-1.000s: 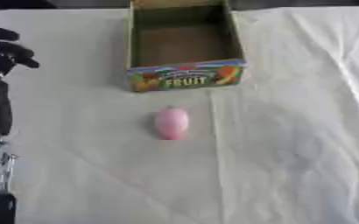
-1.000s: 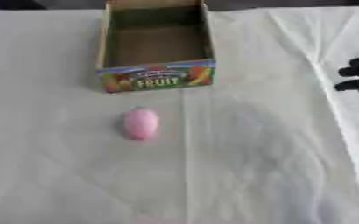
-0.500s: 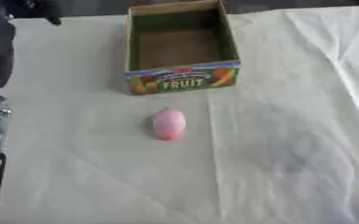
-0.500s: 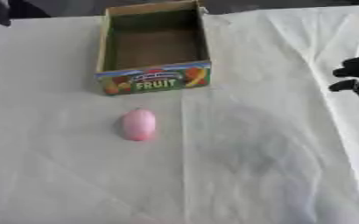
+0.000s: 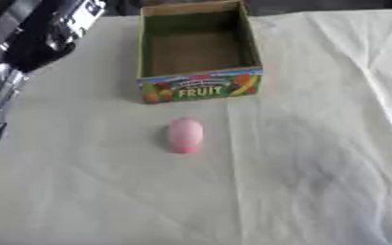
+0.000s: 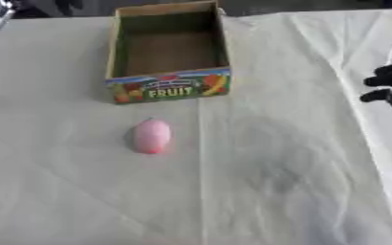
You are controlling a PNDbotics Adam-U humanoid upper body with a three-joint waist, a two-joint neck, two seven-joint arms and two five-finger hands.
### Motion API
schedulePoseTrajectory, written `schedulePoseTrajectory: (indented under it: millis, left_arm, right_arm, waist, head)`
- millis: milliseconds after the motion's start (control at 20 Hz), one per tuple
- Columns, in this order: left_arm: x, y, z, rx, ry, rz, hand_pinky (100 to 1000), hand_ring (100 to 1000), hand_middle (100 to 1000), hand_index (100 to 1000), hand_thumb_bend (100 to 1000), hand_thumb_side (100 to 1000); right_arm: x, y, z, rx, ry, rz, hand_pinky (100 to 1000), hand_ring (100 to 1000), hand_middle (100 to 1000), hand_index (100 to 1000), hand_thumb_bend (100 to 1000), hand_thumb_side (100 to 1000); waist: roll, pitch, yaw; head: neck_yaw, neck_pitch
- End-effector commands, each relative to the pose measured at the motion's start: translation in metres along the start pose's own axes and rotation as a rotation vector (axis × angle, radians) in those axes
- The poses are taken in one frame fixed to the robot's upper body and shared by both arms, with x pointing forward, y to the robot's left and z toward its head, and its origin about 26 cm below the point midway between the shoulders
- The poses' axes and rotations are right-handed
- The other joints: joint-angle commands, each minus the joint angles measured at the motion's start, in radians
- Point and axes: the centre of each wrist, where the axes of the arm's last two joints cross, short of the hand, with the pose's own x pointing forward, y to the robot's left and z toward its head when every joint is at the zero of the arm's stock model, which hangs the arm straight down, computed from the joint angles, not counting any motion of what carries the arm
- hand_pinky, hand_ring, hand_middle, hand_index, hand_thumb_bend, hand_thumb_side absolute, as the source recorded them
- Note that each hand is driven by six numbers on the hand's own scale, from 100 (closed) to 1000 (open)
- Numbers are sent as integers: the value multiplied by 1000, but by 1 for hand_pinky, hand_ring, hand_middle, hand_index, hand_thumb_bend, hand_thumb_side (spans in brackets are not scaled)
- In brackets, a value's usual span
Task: Pick up objects on the table and place them in the box.
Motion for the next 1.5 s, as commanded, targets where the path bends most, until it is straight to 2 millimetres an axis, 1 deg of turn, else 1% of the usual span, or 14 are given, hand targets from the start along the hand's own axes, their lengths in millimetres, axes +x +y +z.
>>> schedulePoseTrajectory:
  millis: [50,100,200,250,350,800,950,1000,1150,1250,1350,1400,1450,1500]
  left_arm:
    - [3,-5,-9,-116,40,-59,481,583,658,956,100,1000]
    - [3,-10,-11,-151,53,-65,480,584,659,958,100,1000]
    - [6,-19,-13,-211,81,-75,483,585,673,971,211,1000]
    - [7,-23,-13,-238,94,-79,483,586,678,977,299,1000]
    - [9,-30,-11,-288,117,-94,483,591,686,987,352,1000]
    - [3,-33,-2,-462,136,-242,474,618,721,1000,476,1000]
    - [-1,-33,2,-513,160,-284,471,619,711,1000,655,1000]
    - [-3,-33,3,-531,169,-296,471,618,709,1000,688,1000]
    - [-9,-37,5,-592,191,-327,467,616,702,989,854,1000]
    - [-14,-45,5,-645,200,-339,462,614,702,1000,806,1000]
    - [-22,-58,6,-709,218,-330,491,655,731,1000,701,1000]
    - [-26,-66,6,-742,228,-323,509,674,742,1000,605,1000]
    - [-29,-74,6,-773,236,-316,511,677,744,1000,590,999]
    - [-32,-80,5,-799,242,-311,514,683,753,1000,525,967]
  right_arm:
    - [7,-2,-4,13,-28,9,513,620,589,835,100,1000]
    - [7,-2,-4,13,-28,9,512,620,589,834,100,1000]
    - [7,-2,-4,15,-28,8,513,620,589,833,100,1000]
    - [7,-2,-4,17,-27,7,513,620,589,833,100,1000]
    - [7,-1,-5,20,-25,6,513,621,590,833,100,1000]
    - [6,-1,-4,18,-22,14,513,622,589,827,100,1000]
    - [6,0,-4,19,-22,18,513,622,590,827,100,1000]
    - [6,0,-3,20,-20,17,514,622,590,827,100,1000]
    - [6,1,-3,20,-18,17,514,623,590,826,100,1000]
    - [6,1,-3,20,-17,16,514,623,590,826,100,1000]
    - [6,2,-3,20,-16,14,514,623,590,826,100,1000]
    - [6,2,-3,20,-16,13,514,623,590,826,100,1000]
    - [6,2,-3,20,-16,12,514,623,590,826,100,1000]
    - [6,2,-3,20,-15,12,514,623,590,826,100,1000]
  waist:
    - [-2,-16,0]
    - [-2,-17,1]
    - [-1,-17,0]
    - [0,-17,0]
    - [1,-16,-1]
    - [1,-13,-2]
    - [1,-11,-3]
    - [2,-10,-3]
    - [2,-8,-4]
    - [2,-8,-5]
    - [2,-7,-7]
    - [2,-7,-8]
    - [2,-7,-9]
    - [3,-6,-10]
  head:
    - [3,-5]
    - [2,-5]
    - [1,-9]
    - [0,-12]
    - [-2,-17]
    - [-6,-20]
    - [-7,-18]
    - [-7,-18]
    - [-5,-18]
    - [-3,-17]
    - [-1,-17]
    - [0,-17]
    - [1,-17]
    - [1,-17]
